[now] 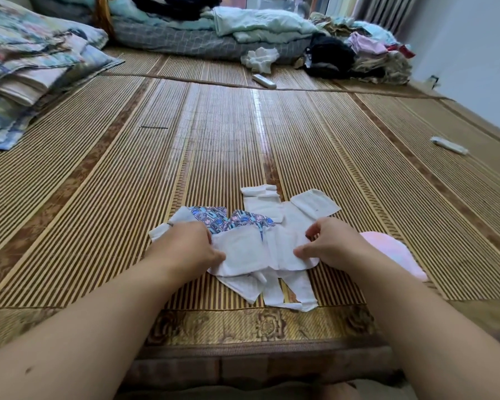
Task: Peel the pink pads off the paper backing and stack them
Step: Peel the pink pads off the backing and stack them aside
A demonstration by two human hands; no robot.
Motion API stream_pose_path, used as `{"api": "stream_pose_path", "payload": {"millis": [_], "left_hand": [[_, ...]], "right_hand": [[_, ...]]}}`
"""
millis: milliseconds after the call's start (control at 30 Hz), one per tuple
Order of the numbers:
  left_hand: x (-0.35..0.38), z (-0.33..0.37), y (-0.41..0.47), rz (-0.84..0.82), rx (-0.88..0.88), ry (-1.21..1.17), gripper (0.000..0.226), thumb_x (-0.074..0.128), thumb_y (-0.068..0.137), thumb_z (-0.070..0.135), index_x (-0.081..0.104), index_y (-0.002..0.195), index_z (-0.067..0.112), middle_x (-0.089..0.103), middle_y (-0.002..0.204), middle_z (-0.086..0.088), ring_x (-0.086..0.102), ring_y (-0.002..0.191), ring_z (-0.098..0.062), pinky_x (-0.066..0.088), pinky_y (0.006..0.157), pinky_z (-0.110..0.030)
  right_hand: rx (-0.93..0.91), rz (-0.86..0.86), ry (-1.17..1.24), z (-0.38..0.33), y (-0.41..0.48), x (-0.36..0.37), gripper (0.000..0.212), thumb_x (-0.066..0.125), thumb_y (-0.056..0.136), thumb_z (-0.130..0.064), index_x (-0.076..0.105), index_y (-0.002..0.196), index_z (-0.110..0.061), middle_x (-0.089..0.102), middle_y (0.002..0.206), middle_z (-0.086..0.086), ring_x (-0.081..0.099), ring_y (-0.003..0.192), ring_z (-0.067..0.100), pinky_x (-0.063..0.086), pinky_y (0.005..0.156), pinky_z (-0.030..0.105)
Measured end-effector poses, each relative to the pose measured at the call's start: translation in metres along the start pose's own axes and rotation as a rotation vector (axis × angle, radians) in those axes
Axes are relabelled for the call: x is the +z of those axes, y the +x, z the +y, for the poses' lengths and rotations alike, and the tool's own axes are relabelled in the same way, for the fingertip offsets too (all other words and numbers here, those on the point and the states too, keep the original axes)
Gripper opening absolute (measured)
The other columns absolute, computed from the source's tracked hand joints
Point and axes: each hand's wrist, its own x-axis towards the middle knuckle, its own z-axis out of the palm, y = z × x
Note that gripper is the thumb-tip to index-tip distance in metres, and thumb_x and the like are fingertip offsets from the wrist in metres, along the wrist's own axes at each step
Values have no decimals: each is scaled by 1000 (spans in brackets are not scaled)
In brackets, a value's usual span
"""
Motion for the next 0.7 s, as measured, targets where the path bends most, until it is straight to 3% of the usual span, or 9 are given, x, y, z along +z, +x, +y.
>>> {"api": "stream_pose_path", "payload": {"millis": [67, 200, 300, 367, 433, 500, 700], "left_hand": [[0, -1, 0, -5, 0, 4, 18, 66, 72, 37, 62, 68, 20, 66, 71, 0, 62, 71, -19, 36, 55, -26], [-2, 1, -2, 44, 12, 2, 21, 67, 75, 36, 56, 65, 20, 61, 66, 4, 57, 67, -13, 31, 51, -26], [-9, 3, -5, 70, 22, -161, 13, 71, 76, 32, 61, 75, 24, 66, 76, 6, 61, 74, -12, 45, 62, -26], [-14, 4, -7, 52, 22, -455, 10, 74, 77, 25, 66, 80, 20, 68, 78, 3, 65, 71, -11, 53, 66, -27], [-19, 9, -12, -28, 14, -818, 7, 73, 79, 15, 69, 83, 10, 68, 70, 0, 60, 51, -5, 49, 47, -20], [-21, 15, -16, -97, 3, -1040, 10, 70, 82, 12, 67, 88, 4, 65, 68, -5, 51, 44, -7, 42, 39, -17], [-14, 33, -20, -139, 33, -1224, 13, 66, 85, 12, 63, 93, 2, 58, 75, -13, 51, 56, -16, 46, 45, -21]], "right_hand": [[-4, -27, -4, -1, 0, 1, 36, 79, 68, -32, 69, 81, 0, 70, 79, 14, 60, 70, 22, 43, 62, 31], [-3, -18, 3, -1, -2, -1, 26, 78, 69, -30, 63, 61, -11, 60, 60, 1, 53, 57, 15, 36, 53, 28], [14, -8, 227, -1, -6, -12, 22, 80, 70, -22, 59, 72, -17, 64, 70, 0, 57, 59, 12, 40, 51, 26], [62, -75, 528, -5, -12, -21, 26, 80, 71, -15, 61, 89, -15, 71, 77, 5, 63, 57, 11, 47, 48, 25], [69, -150, 808, -11, -18, -28, 27, 78, 73, -10, 62, 95, -10, 73, 67, 3, 63, 50, 9, 49, 46, 24], [38, -218, 972, -24, -25, -28, 18, 74, 76, -8, 63, 92, -8, 70, 58, 1, 61, 46, 9, 49, 45, 22], [-134, -253, 995, -63, -43, -10, 4, 70, 81, -12, 66, 80, -13, 71, 63, -1, 67, 57, 10, 50, 47, 19]]}}
